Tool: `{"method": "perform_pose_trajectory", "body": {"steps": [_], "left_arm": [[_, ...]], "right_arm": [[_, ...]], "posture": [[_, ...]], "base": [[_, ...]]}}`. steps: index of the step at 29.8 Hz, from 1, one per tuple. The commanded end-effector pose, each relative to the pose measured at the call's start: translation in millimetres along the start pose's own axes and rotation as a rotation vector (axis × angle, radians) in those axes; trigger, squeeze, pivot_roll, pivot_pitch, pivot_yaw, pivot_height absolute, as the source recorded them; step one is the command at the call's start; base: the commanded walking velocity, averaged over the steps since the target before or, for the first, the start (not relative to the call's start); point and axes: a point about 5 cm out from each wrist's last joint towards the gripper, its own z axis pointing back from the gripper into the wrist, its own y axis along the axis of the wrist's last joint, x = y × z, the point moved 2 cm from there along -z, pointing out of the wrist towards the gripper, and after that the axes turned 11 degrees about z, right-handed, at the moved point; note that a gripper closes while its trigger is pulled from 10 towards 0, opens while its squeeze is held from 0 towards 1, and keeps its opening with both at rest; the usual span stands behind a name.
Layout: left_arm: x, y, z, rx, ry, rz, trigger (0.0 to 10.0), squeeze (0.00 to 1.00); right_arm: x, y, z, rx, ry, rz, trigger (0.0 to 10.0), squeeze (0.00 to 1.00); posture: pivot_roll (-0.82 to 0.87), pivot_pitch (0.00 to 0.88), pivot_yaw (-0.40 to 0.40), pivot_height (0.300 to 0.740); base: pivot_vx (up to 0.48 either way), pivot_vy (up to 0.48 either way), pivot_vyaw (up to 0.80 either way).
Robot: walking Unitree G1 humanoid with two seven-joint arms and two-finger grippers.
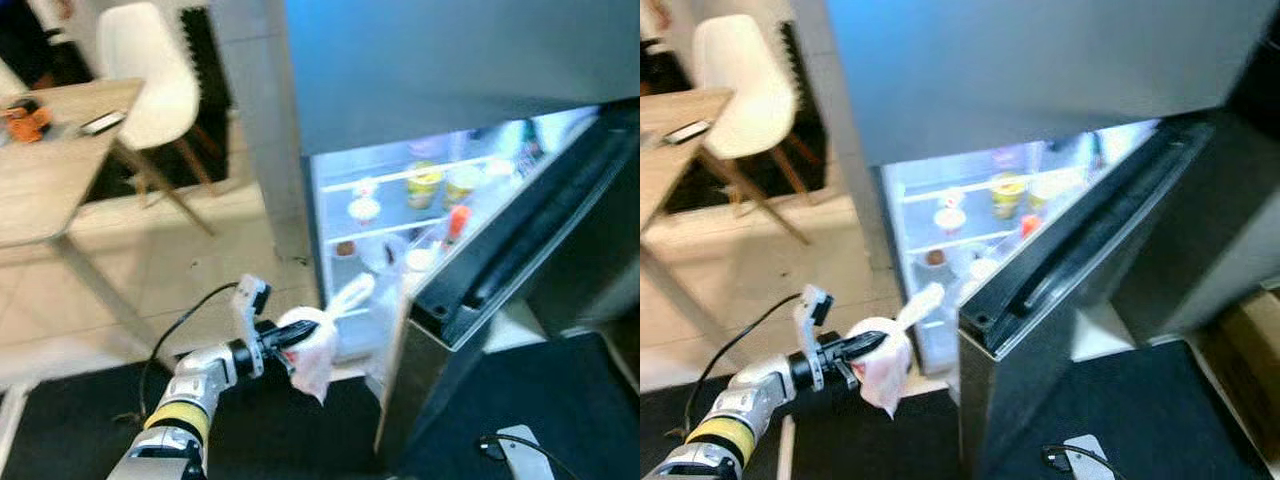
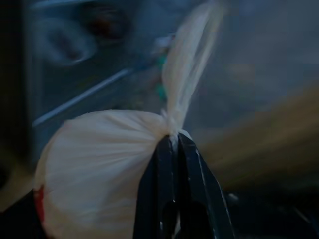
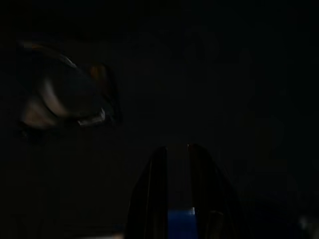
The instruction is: Restocking fridge
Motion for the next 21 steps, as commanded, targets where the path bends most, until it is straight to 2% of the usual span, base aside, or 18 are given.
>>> {"method": "perform_pose_trajectory", "body": {"steps": [1,7,8,9,18,21], "left_arm": [[-18.3,-6,19.0,-0.001,0.113,0.011,10.0,0.0],[-41.8,-51,54.2,-0.044,0.339,0.136,10.0,0.0],[-41.8,-51,54.2,-0.044,0.339,0.136,10.0,0.0],[-46.4,-63,63.5,-0.062,0.399,0.159,10.0,0.0],[-55.4,-85,82.5,-0.082,0.564,0.193,10.0,0.0],[-57.6,-84,83.6,-0.061,0.602,0.185,10.0,0.0]], "right_arm": [[-6.8,4,-1.2,0.008,0.017,-0.001,10.0,0.0],[-10.6,-1,-1.2,-0.011,0.034,0.005,10.0,0.0],[-10.6,-1,-1.2,-0.011,0.034,0.005,10.0,0.0],[-11.1,-2,-1.2,-0.015,0.037,0.007,10.0,0.0],[-11.5,-3,-1.2,-0.018,0.042,0.007,10.0,0.0],[-11.8,-2,-1.2,-0.014,0.044,0.004,10.0,0.0]], "posture": [[-0.07,0.053,0.053,0.74],[-0.07,0.052,0.053,0.74],[-0.07,0.052,0.053,0.74],[-0.07,0.048,0.053,0.74],[-0.07,0.038,0.053,0.74],[-0.07,0.036,0.053,0.74]], "base": [[0.0,0.0,-0.79],[0.0,0.0,-0.79],[0.0,0.0,-0.79],[0.0,0.0,-0.79],[0.0,0.0,-0.79],[0.0,0.0,-0.79]]}}
